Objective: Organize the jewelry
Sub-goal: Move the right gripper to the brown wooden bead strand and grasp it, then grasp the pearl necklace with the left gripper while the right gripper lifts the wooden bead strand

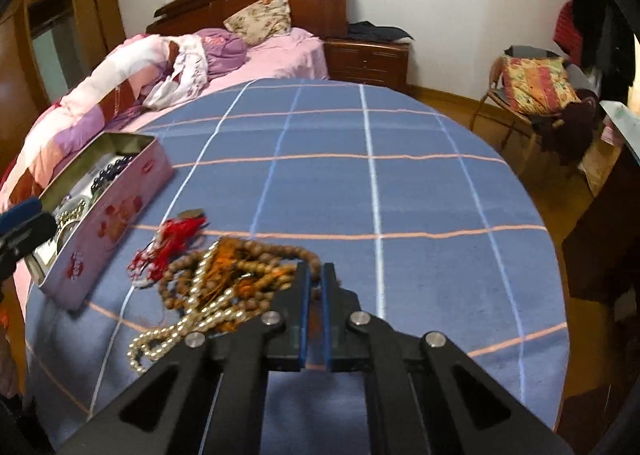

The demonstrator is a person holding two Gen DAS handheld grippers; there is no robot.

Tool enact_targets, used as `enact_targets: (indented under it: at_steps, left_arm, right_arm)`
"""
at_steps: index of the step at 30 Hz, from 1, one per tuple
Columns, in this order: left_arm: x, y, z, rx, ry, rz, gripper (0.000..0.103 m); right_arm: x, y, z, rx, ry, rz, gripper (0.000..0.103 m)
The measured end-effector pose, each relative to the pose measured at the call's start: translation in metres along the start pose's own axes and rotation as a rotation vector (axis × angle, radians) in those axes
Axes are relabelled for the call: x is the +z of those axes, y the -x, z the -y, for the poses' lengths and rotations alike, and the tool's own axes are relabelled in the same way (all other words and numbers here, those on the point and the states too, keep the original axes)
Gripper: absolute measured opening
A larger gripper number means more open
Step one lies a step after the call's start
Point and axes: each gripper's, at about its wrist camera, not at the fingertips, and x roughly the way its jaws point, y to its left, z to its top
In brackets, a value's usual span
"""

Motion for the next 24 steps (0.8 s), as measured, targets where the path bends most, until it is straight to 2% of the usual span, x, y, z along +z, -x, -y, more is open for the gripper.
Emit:
enact_targets:
  at_steps: [4,6,7,9,10,11,13,15,19,24]
  left_arm:
    - [-0.002,-0.002,0.009,-0.013,-0.015,-0.01,0.076]
    - [-0.003,-0.001,0.013,-0.025,-0.024,-0.01,0.076]
    - [-0.003,-0.001,0.016,-0.029,-0.028,-0.012,0.076]
    - [-0.004,-0.002,0.022,-0.04,-0.036,-0.015,0.076]
    - [-0.005,-0.003,0.024,-0.047,-0.039,-0.019,0.076]
    - [-0.006,-0.003,0.028,-0.059,-0.045,-0.023,0.076]
    - [-0.008,-0.002,0.036,-0.066,-0.065,-0.024,0.076]
    - [-0.009,-0.004,0.041,-0.07,-0.08,-0.028,0.076]
    - [-0.011,-0.007,0.045,-0.078,-0.082,-0.043,0.076]
    - [-0.016,-0.012,0.062,-0.154,-0.113,-0.077,0.076]
  right_arm:
    - [0.003,0.001,0.009,-0.084,-0.007,0.007,0.007]
    - [0.004,0.001,0.016,-0.062,-0.037,0.004,0.009]
    - [0.005,0.003,0.017,-0.037,-0.043,0.012,0.013]
    - [0.006,0.005,0.014,0.006,-0.038,0.015,0.036]
    - [0.006,0.004,0.008,0.026,-0.023,0.014,0.057]
    - [0.006,0.003,0.004,0.039,-0.011,0.015,0.063]
    - [0.005,-0.003,-0.006,0.069,0.017,-0.006,0.062]
    - [0.002,-0.015,-0.014,0.043,0.055,-0.046,0.053]
    - [0.001,-0.013,-0.004,0.031,0.026,-0.039,0.017]
    - [-0.002,-0.007,0.016,-0.016,-0.023,-0.036,0.016]
